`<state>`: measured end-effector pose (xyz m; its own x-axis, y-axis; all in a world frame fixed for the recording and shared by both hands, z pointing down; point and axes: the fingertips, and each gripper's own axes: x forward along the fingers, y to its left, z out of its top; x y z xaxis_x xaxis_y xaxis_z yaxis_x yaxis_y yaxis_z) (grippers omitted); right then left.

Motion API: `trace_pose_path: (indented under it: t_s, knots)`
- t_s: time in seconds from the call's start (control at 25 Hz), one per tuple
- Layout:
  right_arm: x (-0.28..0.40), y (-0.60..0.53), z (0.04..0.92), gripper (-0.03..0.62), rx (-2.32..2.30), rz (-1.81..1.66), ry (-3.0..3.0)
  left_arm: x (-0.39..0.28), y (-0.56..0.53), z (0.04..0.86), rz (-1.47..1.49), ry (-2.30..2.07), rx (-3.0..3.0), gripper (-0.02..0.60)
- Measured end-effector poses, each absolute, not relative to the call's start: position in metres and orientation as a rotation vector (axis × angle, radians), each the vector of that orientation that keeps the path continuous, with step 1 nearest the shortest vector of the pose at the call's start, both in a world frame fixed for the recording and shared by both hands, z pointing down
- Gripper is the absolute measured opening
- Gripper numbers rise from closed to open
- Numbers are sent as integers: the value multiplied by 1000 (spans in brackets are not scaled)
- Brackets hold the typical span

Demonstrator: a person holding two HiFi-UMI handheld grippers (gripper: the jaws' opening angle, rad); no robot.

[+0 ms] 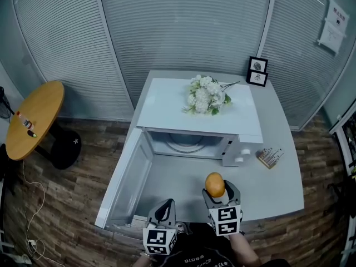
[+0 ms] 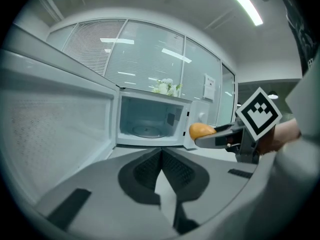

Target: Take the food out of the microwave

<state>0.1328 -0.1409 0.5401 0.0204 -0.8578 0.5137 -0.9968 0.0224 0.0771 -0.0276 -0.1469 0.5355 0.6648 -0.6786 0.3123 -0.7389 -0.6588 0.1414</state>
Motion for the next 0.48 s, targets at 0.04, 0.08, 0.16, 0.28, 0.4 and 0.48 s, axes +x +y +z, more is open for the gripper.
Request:
trace_pose_path:
  t_s: [0.04, 0.08, 0.16, 0.28, 0.4, 0.48]
  knots:
    - [132, -138, 541, 331, 1887, 449, -1887, -29, -146, 537, 344, -1142, 2624, 6]
    - [130, -136, 542, 331, 1890, 454, -1888, -30, -146, 538, 347, -1145, 2621, 6]
    - [127, -131, 544, 331, 1890, 461, -1888, -31, -145, 539, 347, -1148, 2617, 6]
    - [124, -124, 550, 331, 1878, 476, -1878, -32, -143, 540, 346, -1146, 2615, 6]
    - [122, -117, 552, 331, 1888, 481, -1875, -32, -141, 541, 346, -1141, 2618, 6]
    - [121, -115, 553, 331, 1893, 482, -1874, -32, -141, 541, 344, -1141, 2620, 7]
